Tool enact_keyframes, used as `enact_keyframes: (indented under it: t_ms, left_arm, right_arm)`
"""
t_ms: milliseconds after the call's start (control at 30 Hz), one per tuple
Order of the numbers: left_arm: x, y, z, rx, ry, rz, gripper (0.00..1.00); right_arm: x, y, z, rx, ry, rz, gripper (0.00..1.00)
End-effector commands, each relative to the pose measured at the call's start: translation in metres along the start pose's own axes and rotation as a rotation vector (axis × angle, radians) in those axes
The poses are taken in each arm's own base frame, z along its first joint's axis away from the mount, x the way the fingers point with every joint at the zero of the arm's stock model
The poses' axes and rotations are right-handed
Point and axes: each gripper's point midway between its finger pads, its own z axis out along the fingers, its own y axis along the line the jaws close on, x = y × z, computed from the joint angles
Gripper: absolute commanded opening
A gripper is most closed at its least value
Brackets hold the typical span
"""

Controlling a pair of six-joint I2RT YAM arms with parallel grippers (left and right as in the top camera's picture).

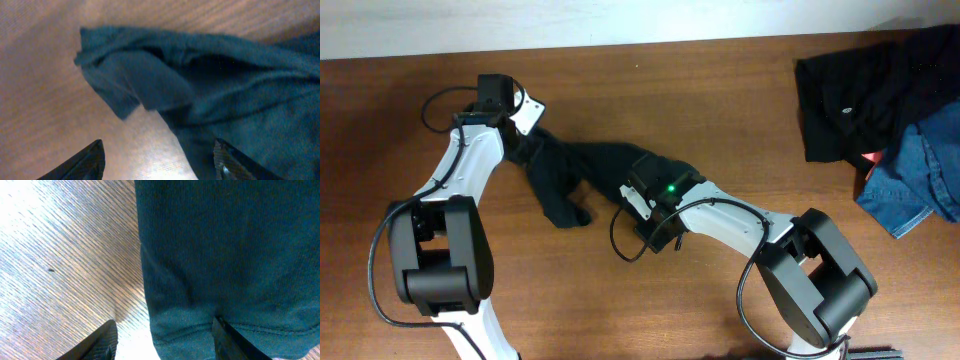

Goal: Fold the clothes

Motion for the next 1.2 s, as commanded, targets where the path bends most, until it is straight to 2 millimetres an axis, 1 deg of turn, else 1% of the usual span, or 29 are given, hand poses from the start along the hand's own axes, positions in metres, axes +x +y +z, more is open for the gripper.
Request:
enact_keyframes:
  t_ms: [0, 133, 200, 400, 467, 767, 800, 833, 900, 933, 1100, 1167]
  left_arm:
    - [-0.01, 0.012, -0.002, -0.026, -0.041, 0.046, 0.66]
    - [-0.019, 0.017, -0.002, -0.046, -0.075, 0.041, 0.62]
    - [-0.021, 0.017, 0.001, -0.048, -0.084, 0.04, 0.61]
    - [-0.014, 0.01, 0.021, -0.028, -0.056, 0.051, 0.62]
    - [-0.013, 0.009, 0.024, -0.024, -0.05, 0.051, 0.61]
    - [-0.015, 0.013, 0.026, -0.044, -0.06, 0.053, 0.61]
    - [-0.016, 0.013, 0.026, -0.046, -0.063, 0.052, 0.6]
    - [-0.017, 0.014, 0.027, -0.047, -0.065, 0.052, 0.56]
    - [-0.018, 0.015, 0.027, -0.051, -0.072, 0.051, 0.38]
    - [-0.019, 0.015, 0.027, -0.053, -0.073, 0.051, 0.33]
    - [-0.02, 0.016, 0.027, -0.057, -0.08, 0.05, 0.31]
    - [-0.021, 0.017, 0.027, -0.062, -0.081, 0.049, 0.28]
  right_arm:
    - [0.008, 0.002, 0.008, -0.006, 0.033, -0.001, 0.55]
    - [0.008, 0.002, 0.008, -0.006, 0.032, -0.001, 0.55]
    - [0.008, 0.002, 0.008, -0.006, 0.032, -0.001, 0.55]
    - [0.008, 0.002, 0.008, -0.006, 0.032, -0.001, 0.55]
    - [0.008, 0.002, 0.008, -0.005, 0.029, -0.001, 0.55]
    - [0.008, 0.002, 0.008, -0.005, 0.029, -0.001, 0.55]
    - [0.008, 0.002, 0.008, -0.005, 0.029, -0.001, 0.55]
    - [0.008, 0.002, 0.008, -0.005, 0.029, -0.001, 0.55]
    - [0.008, 0.002, 0.008, -0.005, 0.029, -0.001, 0.55]
    - [0.008, 0.002, 0.008, -0.005, 0.029, -0.001, 0.55]
    - [0.007, 0.002, 0.008, -0.005, 0.029, -0.001, 0.55]
    - [0.008, 0.002, 0.008, -0.005, 0.029, -0.001, 0.55]
